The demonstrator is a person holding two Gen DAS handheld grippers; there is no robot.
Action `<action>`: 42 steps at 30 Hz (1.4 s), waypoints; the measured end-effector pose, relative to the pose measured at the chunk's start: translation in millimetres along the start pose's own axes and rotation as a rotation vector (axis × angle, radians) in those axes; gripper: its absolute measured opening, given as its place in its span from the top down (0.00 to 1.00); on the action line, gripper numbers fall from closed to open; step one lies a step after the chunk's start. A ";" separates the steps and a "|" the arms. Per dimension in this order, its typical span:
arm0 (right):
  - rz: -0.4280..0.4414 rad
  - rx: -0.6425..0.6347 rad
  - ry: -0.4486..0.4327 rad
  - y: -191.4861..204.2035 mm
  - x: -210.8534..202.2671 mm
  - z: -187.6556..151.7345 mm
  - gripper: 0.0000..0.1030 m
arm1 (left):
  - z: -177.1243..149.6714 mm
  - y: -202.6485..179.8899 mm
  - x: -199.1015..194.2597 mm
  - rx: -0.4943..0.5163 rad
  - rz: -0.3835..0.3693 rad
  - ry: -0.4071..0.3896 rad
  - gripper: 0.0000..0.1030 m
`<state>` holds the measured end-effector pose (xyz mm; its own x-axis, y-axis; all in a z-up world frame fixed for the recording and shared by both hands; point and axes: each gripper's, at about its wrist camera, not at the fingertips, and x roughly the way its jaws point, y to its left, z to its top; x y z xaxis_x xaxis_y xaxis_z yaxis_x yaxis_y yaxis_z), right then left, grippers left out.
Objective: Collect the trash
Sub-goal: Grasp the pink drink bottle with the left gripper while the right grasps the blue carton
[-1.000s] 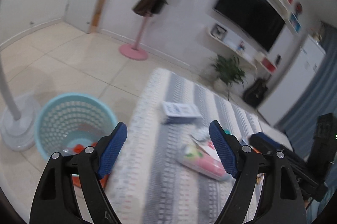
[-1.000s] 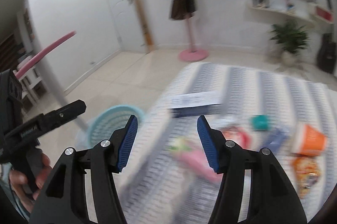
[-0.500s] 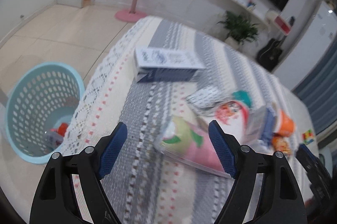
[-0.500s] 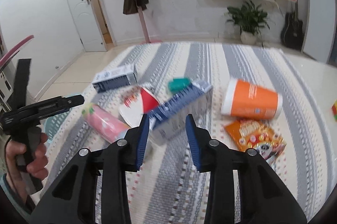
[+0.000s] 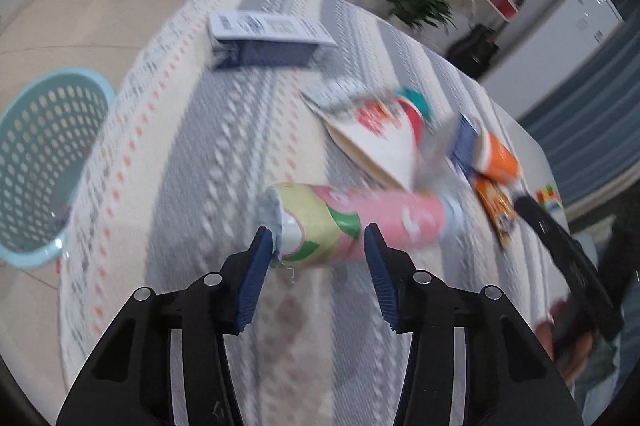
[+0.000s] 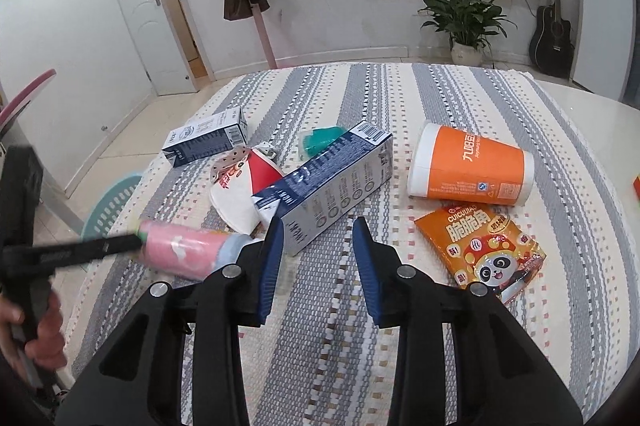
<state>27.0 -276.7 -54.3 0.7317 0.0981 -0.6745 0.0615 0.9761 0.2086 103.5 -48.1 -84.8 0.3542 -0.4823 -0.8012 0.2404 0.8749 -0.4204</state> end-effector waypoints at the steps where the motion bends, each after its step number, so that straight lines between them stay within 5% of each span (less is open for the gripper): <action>1: -0.001 -0.003 -0.003 0.8 -1.6 0.2 0.68 | -8.4 -4.8 -1.6 0.014 -0.016 0.032 0.56; 7: -0.011 -0.002 -0.005 -2.5 -5.0 2.7 0.68 | -43.6 -43.3 -15.6 0.191 -0.100 0.100 0.55; 12: -0.025 0.032 -0.001 -12.9 -0.4 9.4 0.68 | -40.8 -67.9 -13.8 0.313 -0.080 0.079 0.36; 20: -0.032 0.060 0.002 -22.4 3.8 13.2 0.68 | -62.6 -68.5 6.6 0.387 -0.152 0.273 0.33; 25: -0.021 0.087 0.002 -26.0 9.4 23.1 0.68 | -58.5 -84.0 -29.3 0.442 -0.134 0.120 0.33; 27: -0.024 0.087 -0.007 -22.6 11.5 33.1 0.68 | -45.3 -92.2 -32.8 0.461 -0.048 0.039 0.30; 29: -0.028 0.098 -0.016 -20.5 13.9 43.1 0.55 | -32.0 -99.3 -24.0 0.488 0.036 0.010 0.29; 32: -0.027 0.160 -0.014 -20.8 22.8 55.7 0.38 | -16.4 -101.5 6.7 0.502 0.105 0.027 0.29; 42: -0.055 0.333 0.181 -24.6 99.7 68.8 0.34 | -10.7 -85.6 59.2 0.397 0.065 0.096 0.39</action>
<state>145.2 -304.3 -78.0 0.5915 0.1087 -0.7989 0.3367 0.8670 0.3673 94.2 -151.1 -100.8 0.2990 -0.4041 -0.8645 0.5569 0.8095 -0.1857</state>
